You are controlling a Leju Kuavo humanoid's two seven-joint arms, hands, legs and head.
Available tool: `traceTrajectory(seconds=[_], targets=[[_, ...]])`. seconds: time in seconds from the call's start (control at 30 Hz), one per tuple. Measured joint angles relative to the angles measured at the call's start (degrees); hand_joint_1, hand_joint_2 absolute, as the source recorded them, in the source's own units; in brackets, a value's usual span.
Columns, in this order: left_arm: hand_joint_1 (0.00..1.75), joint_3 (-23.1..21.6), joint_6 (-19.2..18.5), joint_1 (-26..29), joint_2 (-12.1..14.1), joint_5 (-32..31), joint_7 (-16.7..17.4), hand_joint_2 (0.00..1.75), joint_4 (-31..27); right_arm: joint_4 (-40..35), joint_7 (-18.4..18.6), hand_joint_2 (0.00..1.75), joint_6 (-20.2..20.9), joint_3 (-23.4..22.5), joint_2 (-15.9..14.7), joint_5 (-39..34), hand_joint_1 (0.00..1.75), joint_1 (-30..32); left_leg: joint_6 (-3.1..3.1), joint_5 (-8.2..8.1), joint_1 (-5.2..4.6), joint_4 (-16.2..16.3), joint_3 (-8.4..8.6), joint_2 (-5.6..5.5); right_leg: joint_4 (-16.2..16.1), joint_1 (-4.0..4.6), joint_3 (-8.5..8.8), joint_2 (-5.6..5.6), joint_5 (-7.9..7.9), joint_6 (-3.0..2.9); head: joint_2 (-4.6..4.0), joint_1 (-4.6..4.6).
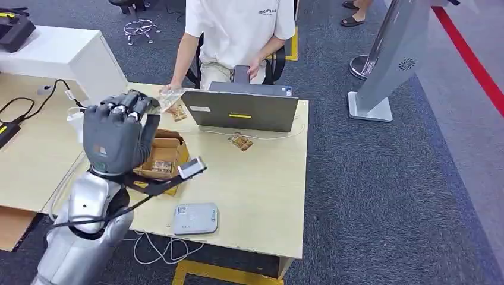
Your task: Pass the card to the sensor for recognition and then transmit it.
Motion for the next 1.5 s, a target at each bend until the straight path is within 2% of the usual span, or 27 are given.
traceTrajectory(seconds=[0.07, 0.13, 0.2, 0.23, 0.3, 0.43, 0.77, 1.23, 1.5], targets=[[1.75, 0.11, 1.14, -7.03, 2.07, -2.61, 2.24, 1.75, 10.75, 0.00, -1.11, 0.00, 0.02, 0.72, -0.11, 0.81, 0.00, 0.00, -0.05, 0.07, 0.02, -0.01, 0.02, 0.12, 0.03, 0.04, -0.03, 0.17, 0.12, -0.01, 0.00, 0.09], [1.75, 0.11, 5.27, -13.71, 4.26, -3.19, 3.76, 1.75, 23.77, 0.02, -1.73, 0.00, 0.02, 1.14, -0.26, 1.03, 0.00, 0.05, -0.06, 0.14, 0.06, -0.02, 0.00, 0.30, 0.11, 0.07, -0.07, 0.38, 0.24, -0.08, 0.02, 0.09], [1.75, 0.09, 8.91, -17.97, 5.71, -3.36, 4.82, 1.75, 35.73, 0.02, -1.48, 0.00, 0.00, 1.38, -0.42, 1.09, 0.00, 0.11, -0.07, 0.14, 0.06, -0.02, 0.00, 0.53, 0.14, 0.07, -0.18, 0.61, 0.28, -0.13, 0.00, -0.04], [1.75, 0.04, 9.27, -19.48, 6.14, -3.43, 5.73, 1.75, 40.33, 0.02, -1.24, 0.00, 0.00, 1.44, -0.50, 1.20, 0.00, 0.21, -0.07, 0.14, 0.07, -0.02, -0.01, 0.53, 0.15, 0.07, -0.21, 0.63, 0.28, -0.13, 0.02, -0.09], [1.75, -0.35, 8.96, -21.76, 6.49, -3.54, 7.36, 1.75, 47.75, 0.02, -0.24, 0.00, 0.02, 1.53, -0.57, 1.20, 0.00, 0.18, -0.07, 0.13, 0.08, -0.02, -0.07, 0.47, 0.15, 0.07, -0.23, 0.56, 0.25, -0.12, 0.00, -0.05], [1.75, -0.90, 8.13, -24.42, 6.42, -3.58, 8.24, 1.75, 54.82, 0.02, 0.26, 0.00, 0.02, 1.55, -0.63, 1.20, 0.00, 0.14, -0.06, 0.12, 0.06, -0.02, -0.24, 0.36, 0.13, 0.06, -0.27, 0.45, 0.22, -0.10, 0.00, -0.02], [1.75, -1.44, 7.82, -26.14, 6.40, -3.58, 8.33, 1.75, 60.13, 0.02, 0.31, 0.00, 0.00, 1.57, -0.63, 1.20, 0.00, 0.15, -0.05, 0.12, 0.06, -0.01, -0.24, 0.37, 0.12, 0.06, -0.31, 0.45, 0.24, -0.09, 0.00, -0.04], [1.75, -1.51, 7.63, -26.47, 6.38, -3.58, 8.39, 1.75, 61.21, 0.02, 0.31, 0.00, 0.00, 1.57, -0.63, 1.20, 0.00, 0.14, -0.05, 0.11, 0.06, -0.01, -0.28, 0.40, 0.12, 0.06, -0.38, 0.50, 0.24, -0.09, 0.00, -0.04], [1.75, -1.73, 6.60, -26.75, 5.99, -3.58, 8.85, 1.75, 61.18, 0.02, -1.07, 0.00, 0.00, 1.64, -0.63, 1.20, 0.00, 0.17, -0.05, 0.11, 0.06, -0.01, -0.34, 0.40, 0.12, 0.06, -0.42, 0.51, 0.23, -0.10, 0.00, -0.04]])
